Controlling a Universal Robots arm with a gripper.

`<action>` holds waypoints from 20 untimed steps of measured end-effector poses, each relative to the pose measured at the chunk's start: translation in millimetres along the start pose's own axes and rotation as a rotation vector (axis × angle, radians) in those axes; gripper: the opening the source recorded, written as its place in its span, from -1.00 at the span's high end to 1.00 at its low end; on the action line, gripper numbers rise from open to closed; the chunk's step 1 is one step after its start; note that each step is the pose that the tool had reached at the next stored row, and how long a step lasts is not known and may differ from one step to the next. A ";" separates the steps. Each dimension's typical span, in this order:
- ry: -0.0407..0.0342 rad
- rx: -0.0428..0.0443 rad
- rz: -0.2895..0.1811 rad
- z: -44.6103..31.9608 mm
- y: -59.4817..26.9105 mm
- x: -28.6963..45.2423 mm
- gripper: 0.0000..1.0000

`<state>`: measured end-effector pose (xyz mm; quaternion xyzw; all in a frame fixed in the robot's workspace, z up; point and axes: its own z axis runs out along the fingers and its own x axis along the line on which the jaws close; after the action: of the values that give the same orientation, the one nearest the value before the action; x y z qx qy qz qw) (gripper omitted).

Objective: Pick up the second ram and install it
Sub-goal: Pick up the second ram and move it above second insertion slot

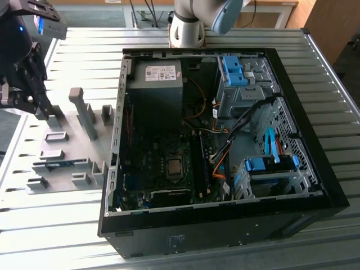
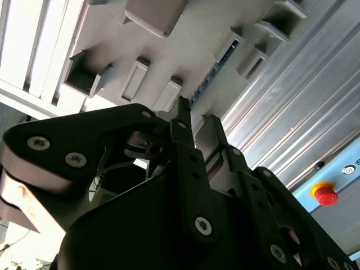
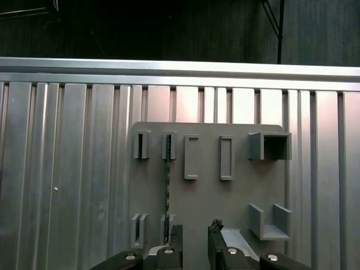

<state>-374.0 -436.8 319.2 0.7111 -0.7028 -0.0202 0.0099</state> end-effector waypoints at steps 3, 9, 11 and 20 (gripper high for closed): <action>0.0003 -0.0003 0.000 0.6 0.0 0.1 0.36; -0.0001 0.0001 0.000 1.8 0.0 0.8 0.36; 0.0000 0.0001 0.000 2.4 0.1 2.1 0.36; 0.0000 0.0000 0.001 7.4 1.6 5.9 0.36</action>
<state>-375.8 -442.6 311.8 0.7109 -0.7030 -0.0202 0.0099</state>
